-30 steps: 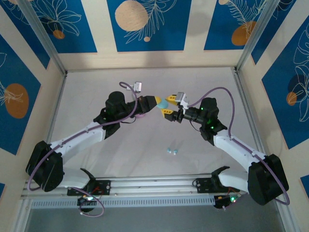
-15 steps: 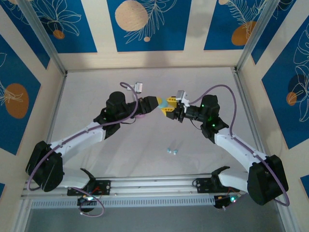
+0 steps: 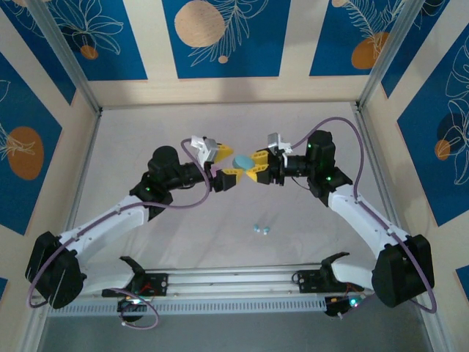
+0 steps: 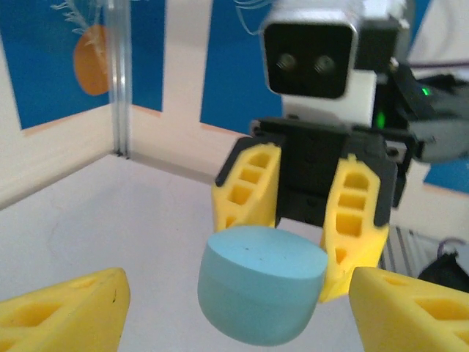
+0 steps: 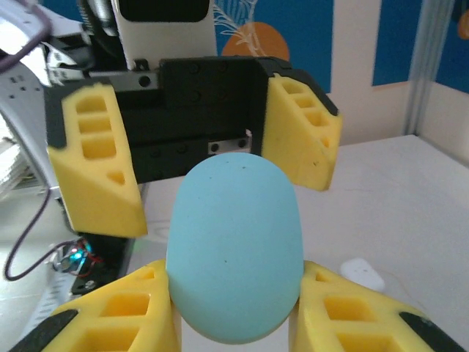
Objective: Insert wireless bluetooth earbuds into charging case
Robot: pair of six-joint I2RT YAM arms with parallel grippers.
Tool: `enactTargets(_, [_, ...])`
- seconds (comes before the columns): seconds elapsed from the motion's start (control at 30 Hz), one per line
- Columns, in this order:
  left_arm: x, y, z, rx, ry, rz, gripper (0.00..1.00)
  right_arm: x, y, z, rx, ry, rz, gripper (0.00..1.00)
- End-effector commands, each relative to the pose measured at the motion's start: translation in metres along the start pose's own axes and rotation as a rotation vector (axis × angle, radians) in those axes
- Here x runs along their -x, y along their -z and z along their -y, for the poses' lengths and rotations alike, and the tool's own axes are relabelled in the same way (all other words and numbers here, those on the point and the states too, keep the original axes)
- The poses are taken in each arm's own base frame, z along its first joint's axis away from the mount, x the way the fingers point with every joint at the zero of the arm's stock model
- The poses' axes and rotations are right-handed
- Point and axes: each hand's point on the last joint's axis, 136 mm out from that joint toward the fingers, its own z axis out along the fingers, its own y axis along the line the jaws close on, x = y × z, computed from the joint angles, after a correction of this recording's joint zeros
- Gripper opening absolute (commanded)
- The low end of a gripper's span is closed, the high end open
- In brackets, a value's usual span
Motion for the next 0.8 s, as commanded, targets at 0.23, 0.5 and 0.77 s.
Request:
enactTargets(0.23, [0.004, 0.003, 0.021, -0.174, -0.14, -0.012, 0.64, 0.015, 0.003, -0.023, 0.152, -0.007, 0.003, 0.31])
enactTargets(0.5, [0.013, 0.0, 0.024, -0.205, -0.095, 0.007, 0.54, 0.017, 0.0, -0.019, 0.142, 0.006, 0.003, 0.31])
enactTargets(0.77, [0.01, -0.004, 0.023, -0.224, -0.057, -0.017, 0.48, 0.017, -0.001, -0.016, 0.123, 0.027, 0.001, 0.31])
